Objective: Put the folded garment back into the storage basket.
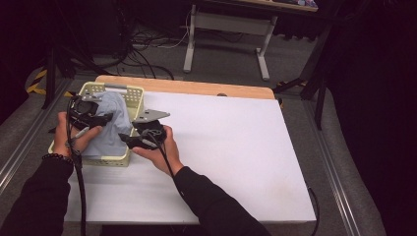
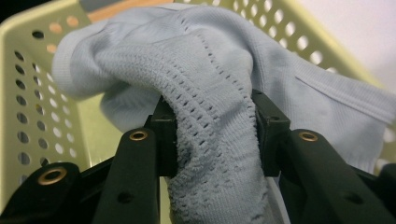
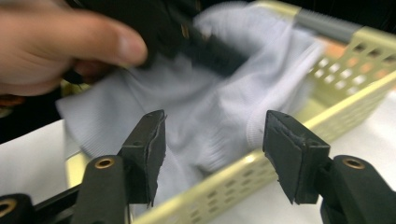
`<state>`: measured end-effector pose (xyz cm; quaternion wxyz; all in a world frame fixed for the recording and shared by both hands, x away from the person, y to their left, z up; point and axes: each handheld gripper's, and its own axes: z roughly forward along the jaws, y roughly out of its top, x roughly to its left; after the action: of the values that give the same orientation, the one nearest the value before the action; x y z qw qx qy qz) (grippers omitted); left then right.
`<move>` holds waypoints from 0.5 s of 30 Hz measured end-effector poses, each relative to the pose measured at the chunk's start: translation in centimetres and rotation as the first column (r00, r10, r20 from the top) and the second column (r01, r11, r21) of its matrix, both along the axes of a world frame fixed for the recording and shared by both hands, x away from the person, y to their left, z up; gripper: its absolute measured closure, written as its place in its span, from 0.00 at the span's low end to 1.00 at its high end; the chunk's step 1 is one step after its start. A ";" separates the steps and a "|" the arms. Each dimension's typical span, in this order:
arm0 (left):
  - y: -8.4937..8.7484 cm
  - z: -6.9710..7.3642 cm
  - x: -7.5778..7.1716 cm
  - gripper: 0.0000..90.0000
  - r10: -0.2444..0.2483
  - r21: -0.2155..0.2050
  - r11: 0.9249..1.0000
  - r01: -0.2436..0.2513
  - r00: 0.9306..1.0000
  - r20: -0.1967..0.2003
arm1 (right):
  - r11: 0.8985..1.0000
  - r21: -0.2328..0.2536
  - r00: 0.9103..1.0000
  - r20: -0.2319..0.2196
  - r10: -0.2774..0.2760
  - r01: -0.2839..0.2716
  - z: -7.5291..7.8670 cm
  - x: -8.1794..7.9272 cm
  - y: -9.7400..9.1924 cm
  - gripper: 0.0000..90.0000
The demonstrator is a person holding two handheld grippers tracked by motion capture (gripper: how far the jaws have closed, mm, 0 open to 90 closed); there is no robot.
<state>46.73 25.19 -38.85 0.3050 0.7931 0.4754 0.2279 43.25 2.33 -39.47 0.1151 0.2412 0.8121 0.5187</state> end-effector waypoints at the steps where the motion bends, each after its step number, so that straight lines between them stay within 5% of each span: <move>1: 0.0 -0.2 0.1 0.67 0.005 -0.006 1.000 -0.005 1.000 -0.008 | 1.000 0.004 1.000 0.014 0.003 -0.003 0.2 -0.2 -0.6 0.45; 7: -0.1 -0.6 0.6 0.56 0.025 0.032 0.999 -0.024 0.998 -0.054 | 0.999 0.034 0.997 0.075 -0.017 0.015 1.7 -2.0 -5.4 0.44; 15: 0.1 0.2 -0.3 0.39 0.034 0.028 0.999 -0.033 0.998 -0.053 | 0.998 -0.061 0.985 0.174 -0.011 0.022 1.3 -5.3 -13.5 0.42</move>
<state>46.41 25.30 -38.69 0.2775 0.7950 0.4934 0.2181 37.93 -11.15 -38.18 0.1969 0.1980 0.8128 0.5112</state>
